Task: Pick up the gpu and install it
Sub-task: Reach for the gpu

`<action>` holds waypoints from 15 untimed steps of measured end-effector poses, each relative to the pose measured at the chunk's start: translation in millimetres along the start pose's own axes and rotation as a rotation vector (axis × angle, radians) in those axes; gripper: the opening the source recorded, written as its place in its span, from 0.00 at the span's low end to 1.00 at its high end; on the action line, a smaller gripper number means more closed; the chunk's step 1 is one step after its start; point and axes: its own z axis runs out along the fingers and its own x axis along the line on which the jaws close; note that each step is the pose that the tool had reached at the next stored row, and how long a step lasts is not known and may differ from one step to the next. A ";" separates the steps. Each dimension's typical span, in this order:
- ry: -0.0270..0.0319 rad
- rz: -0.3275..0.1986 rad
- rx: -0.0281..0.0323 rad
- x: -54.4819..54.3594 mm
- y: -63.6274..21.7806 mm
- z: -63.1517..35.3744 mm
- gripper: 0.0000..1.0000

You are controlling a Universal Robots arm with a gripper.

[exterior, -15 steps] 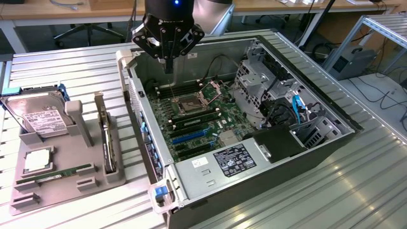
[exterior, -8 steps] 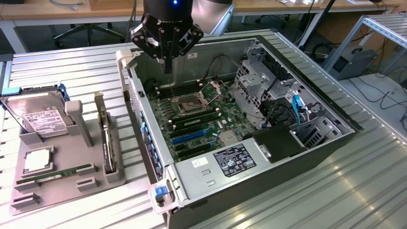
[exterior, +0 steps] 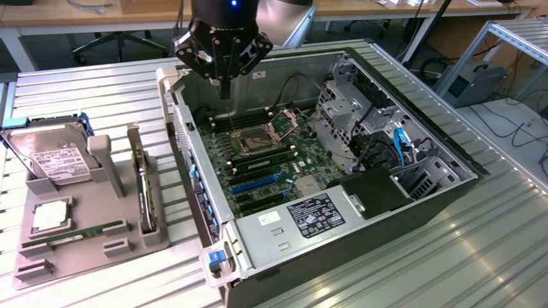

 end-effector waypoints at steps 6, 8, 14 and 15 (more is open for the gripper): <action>0.0000 0.000 0.0000 1.8 -0.1 0.0 0.11; 0.0000 0.000 0.0000 2.6 -0.2 -0.1 0.11; 0.0000 0.000 0.0000 3.7 -0.3 -0.1 0.11; 0.0000 0.000 0.0000 4.0 -0.3 -0.1 0.11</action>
